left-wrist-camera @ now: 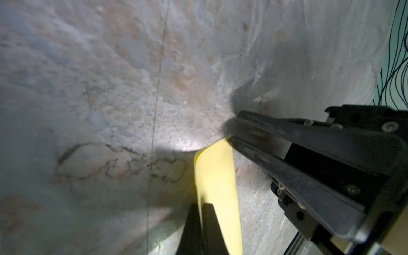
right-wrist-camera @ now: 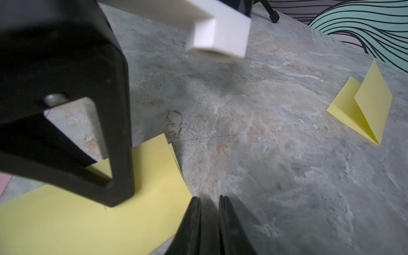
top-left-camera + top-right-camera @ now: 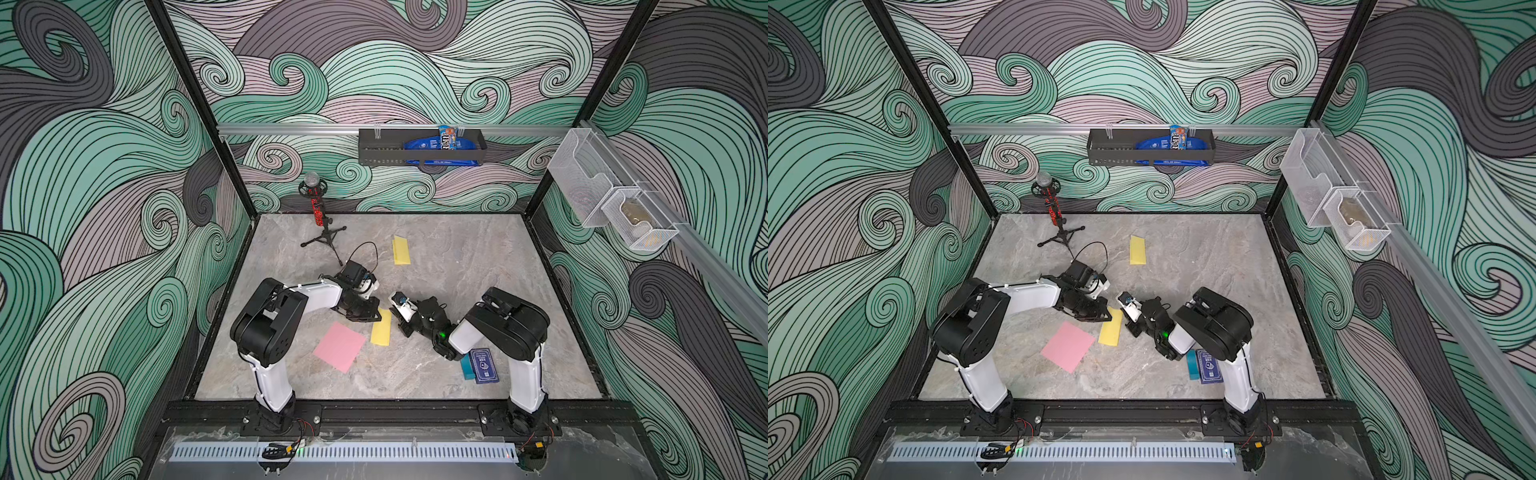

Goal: Fold the square paper along the opposite sides
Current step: Smooth out the paper at the center of the board.

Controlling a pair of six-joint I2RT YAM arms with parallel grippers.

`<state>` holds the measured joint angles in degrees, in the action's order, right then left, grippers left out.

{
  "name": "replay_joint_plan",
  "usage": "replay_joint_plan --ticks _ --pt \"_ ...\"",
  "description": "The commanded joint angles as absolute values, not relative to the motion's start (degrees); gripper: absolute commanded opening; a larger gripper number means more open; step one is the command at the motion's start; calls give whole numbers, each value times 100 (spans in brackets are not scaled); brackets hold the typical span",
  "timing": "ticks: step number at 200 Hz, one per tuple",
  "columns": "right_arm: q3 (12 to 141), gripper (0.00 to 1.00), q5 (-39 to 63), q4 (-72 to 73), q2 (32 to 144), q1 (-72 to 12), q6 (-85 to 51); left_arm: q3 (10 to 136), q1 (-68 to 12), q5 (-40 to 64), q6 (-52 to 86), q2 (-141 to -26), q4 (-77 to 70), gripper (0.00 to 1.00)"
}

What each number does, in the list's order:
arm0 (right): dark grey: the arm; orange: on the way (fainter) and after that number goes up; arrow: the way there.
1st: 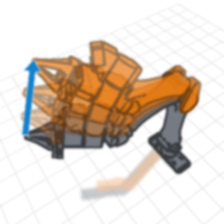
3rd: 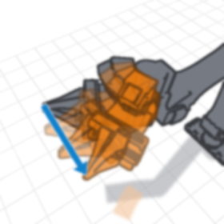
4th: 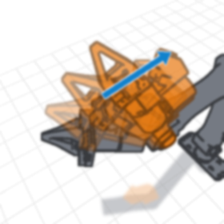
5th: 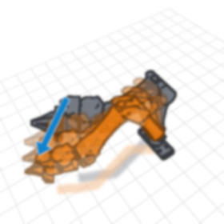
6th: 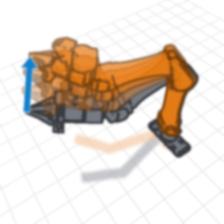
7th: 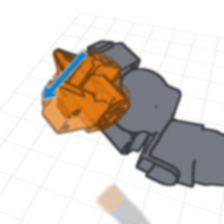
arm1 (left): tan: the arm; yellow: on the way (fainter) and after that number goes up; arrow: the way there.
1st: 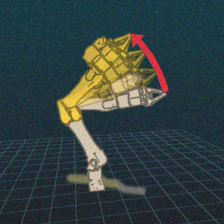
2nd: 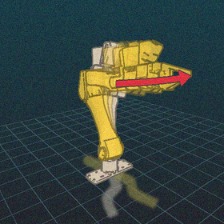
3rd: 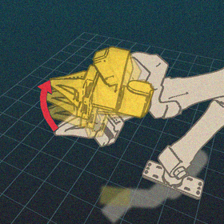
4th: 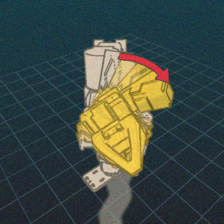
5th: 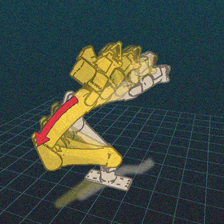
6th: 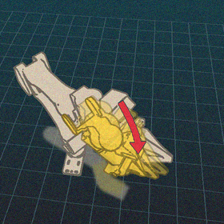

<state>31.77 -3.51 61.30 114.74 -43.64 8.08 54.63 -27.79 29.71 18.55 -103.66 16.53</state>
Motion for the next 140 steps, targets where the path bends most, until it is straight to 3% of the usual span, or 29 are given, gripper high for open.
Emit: replay_joint_plan --ticks 1,30,74,140 --pt "3155 19 -666 5480 11442 -4228 697 5352 -2812 2795 1817 -10318 1890 0" --pt "3175 21 -433 5225 11115 -4166 745 5353 -2807 2803 1812 -10318 1891 0" --pt "2798 27 1180 5615 10256 -4373 767 5360 -2804 2821 1808 -10301 1881 0" --pt "2925 26 1230 5292 10690 -4833 1000 5353 -2812 2839 1817 -10279 1872 0"
